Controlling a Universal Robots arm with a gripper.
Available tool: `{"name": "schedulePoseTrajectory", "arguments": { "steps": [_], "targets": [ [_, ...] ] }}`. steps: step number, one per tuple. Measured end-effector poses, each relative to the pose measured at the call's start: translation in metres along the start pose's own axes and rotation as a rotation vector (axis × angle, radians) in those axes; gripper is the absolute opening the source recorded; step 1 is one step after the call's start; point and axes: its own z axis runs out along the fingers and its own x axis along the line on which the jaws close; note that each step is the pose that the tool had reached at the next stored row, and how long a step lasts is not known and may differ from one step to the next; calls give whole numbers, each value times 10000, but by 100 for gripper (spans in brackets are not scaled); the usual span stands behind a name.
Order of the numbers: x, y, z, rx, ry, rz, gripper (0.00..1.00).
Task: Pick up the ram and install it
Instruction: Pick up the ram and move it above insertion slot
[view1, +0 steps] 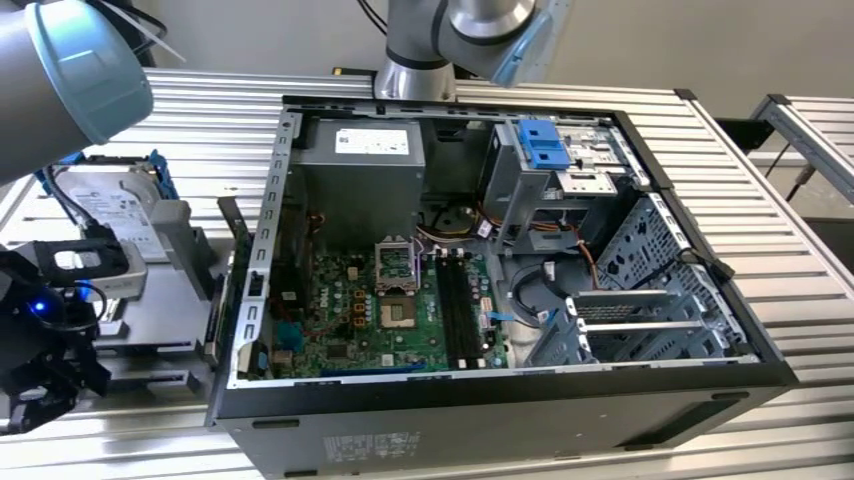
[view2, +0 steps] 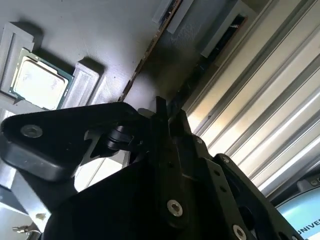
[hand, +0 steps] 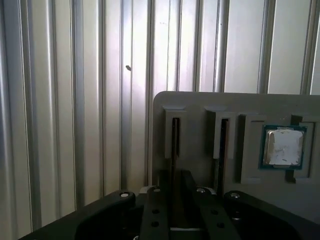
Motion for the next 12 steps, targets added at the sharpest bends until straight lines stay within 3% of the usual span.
{"name": "schedulePoseTrajectory", "arguments": {
  "steps": [10,12],
  "targets": [
    [0,1,0,-1,0,0,0],
    [-1,1,-36,-4,1,0,0]
  ]
}}
